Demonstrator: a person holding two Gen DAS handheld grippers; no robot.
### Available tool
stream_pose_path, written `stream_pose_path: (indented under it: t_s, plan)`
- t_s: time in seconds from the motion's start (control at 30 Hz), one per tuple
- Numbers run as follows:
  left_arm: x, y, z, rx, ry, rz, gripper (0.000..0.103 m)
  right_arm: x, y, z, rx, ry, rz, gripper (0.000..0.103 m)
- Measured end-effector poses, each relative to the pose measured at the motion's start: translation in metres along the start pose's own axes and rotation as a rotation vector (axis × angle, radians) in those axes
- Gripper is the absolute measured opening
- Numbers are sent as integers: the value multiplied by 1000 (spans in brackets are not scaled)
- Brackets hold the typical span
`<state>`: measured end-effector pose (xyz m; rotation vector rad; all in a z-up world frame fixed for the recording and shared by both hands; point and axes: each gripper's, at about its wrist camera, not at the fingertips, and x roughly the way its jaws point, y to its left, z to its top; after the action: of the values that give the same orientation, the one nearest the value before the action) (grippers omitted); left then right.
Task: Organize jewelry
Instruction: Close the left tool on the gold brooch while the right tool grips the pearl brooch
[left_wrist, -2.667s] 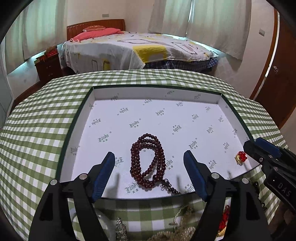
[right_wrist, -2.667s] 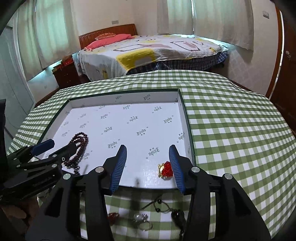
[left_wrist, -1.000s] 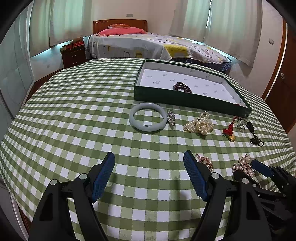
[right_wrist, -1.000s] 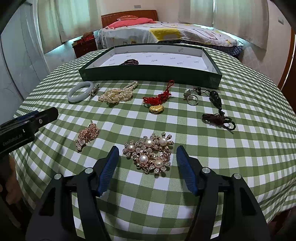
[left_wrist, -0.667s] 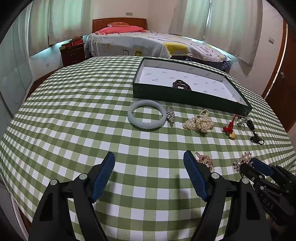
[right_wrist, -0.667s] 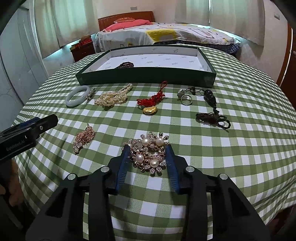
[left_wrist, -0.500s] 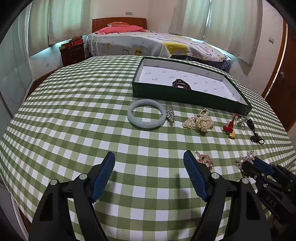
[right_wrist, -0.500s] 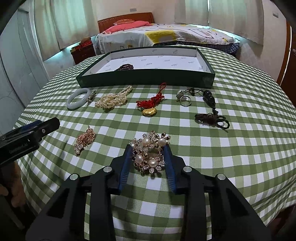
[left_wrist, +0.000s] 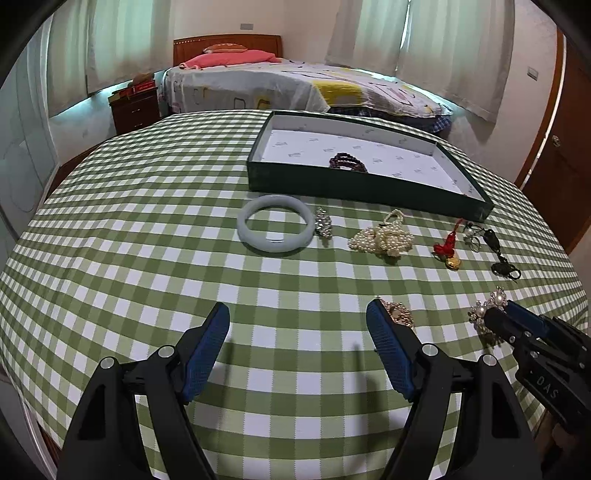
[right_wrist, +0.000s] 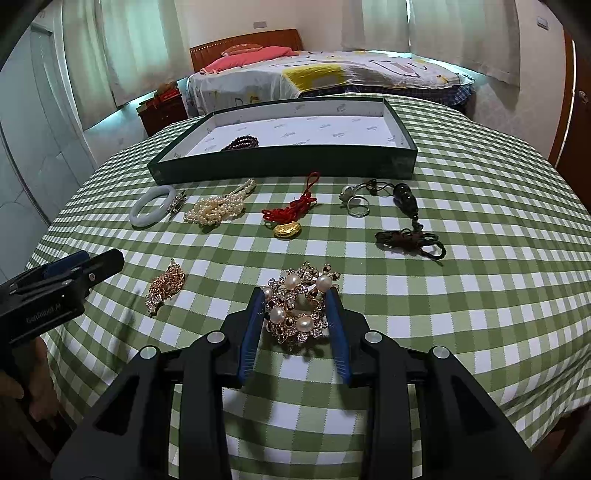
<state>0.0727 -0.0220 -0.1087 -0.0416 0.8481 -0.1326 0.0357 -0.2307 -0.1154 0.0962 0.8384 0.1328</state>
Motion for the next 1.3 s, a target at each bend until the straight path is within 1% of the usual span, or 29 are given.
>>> stream_pose_path:
  t_s: [0.27, 0.4, 0.57, 0.6, 0.67, 0.73, 0.77, 0.83, 0.87, 0.9, 1.0, 1.03, 1.07, 1.17, 1.2, 1.23, 1.27, 1.3]
  plan:
    - [4, -19, -2, 37, 23, -37, 74, -7, -9, 1, 5, -12, -3, 33]
    - [9, -38, -5, 80, 47, -60, 73, -9, -15, 1, 13, -17, 3, 33]
    - [21, -54, -9, 123, 89, -68, 62, -10, -23, 0, 35, -21, 13, 33]
    - [21, -56, -9, 131, 82, -58, 61, -9, -23, 0, 38, -21, 14, 33]
    - [22, -59, -9, 145, 79, -50, 56, -9, -25, 0, 42, -21, 17, 33]
    - [22, -59, -9, 150, 73, -39, 43, -9, -25, 0, 45, -19, 21, 33]
    - [22, -58, -9, 152, 71, -32, 40, -9, -25, -1, 45, -19, 22, 33]
    - [22, -59, -9, 161, 67, -29, 24, -8, -25, 0, 44, -19, 23, 33]
    - [21, -59, -10, 163, 65, -40, 19, -8, -25, 0, 43, -19, 23, 33]
    - [20, -59, -10, 161, 65, -48, 15, -8, -25, 0, 43, -20, 21, 33]
    - [19, -59, -11, 174, 59, -56, 12, -9, -24, -1, 39, -21, 17, 33]
    - [17, -59, -11, 174, 54, -71, 10, -9, -23, -1, 37, -21, 16, 33]
    - [16, -57, -11, 164, 51, -97, 9, -9, -22, -1, 35, -22, 15, 31]
    - [14, -54, -10, 158, 44, -100, 7, -10, -19, 0, 27, -28, 15, 29]
    - [13, -53, -10, 154, 41, -101, 7, -11, -18, 1, 24, -30, 15, 26]
    - [12, -51, -10, 150, 37, -102, 7, -11, -18, 1, 22, -32, 17, 18]
    - [11, -50, -9, 146, 32, -102, 7, -11, -18, 2, 22, -31, 27, 2]
    - [10, -48, -8, 142, 27, -102, 7, -11, -18, 2, 21, -30, 24, 1]
